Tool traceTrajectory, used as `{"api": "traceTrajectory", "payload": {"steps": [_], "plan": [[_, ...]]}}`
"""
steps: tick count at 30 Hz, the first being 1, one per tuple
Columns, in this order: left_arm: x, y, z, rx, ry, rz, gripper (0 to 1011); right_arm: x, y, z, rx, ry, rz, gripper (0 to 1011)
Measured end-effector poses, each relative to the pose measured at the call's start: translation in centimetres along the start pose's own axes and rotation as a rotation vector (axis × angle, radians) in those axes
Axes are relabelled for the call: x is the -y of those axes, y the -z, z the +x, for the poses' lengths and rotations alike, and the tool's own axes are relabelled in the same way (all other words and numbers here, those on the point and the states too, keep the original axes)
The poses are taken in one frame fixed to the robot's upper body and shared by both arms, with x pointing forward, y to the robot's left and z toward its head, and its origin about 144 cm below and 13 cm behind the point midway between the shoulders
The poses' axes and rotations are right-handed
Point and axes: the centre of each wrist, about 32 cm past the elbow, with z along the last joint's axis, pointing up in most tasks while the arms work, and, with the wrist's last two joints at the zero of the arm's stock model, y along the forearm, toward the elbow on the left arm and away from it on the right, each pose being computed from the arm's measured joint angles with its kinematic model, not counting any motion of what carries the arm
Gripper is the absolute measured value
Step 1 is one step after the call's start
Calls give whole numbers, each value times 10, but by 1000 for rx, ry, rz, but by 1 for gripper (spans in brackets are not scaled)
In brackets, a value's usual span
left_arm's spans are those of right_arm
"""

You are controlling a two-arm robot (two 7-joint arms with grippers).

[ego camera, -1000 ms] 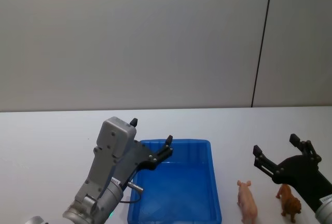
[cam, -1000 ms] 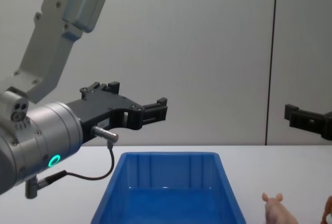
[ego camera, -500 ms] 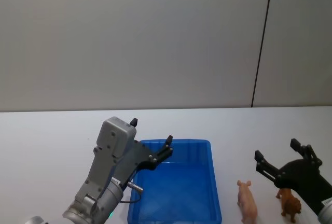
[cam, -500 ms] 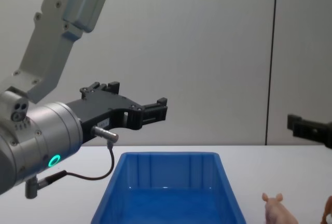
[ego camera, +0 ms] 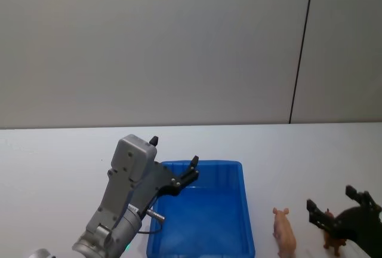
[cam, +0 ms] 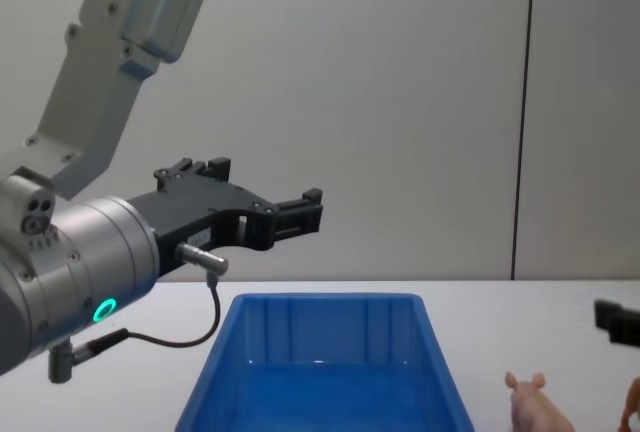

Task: Pick up the two dolls from the table and place them into the box.

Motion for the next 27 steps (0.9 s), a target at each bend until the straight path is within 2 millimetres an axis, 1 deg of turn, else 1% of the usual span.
{"api": "traceTrajectory", "payload": {"steps": [12,23,24,25,27], "plan": [[0,0,0,0,0,0,1002,8,16,7,-19,-3,-109,1003],[0,0,0,0,0,0,1002,5,31,4,-36,-25,-171,1003],[0,0,0,0,0,0,1002,4,32,4,-36,-27,-175,998],[0,0,0,0,0,0,1002,3,34,3,-37,-28,-182,961],[0,0,0,0,0,0,1002,2,35,3,-38,-28,-186,937]]}}
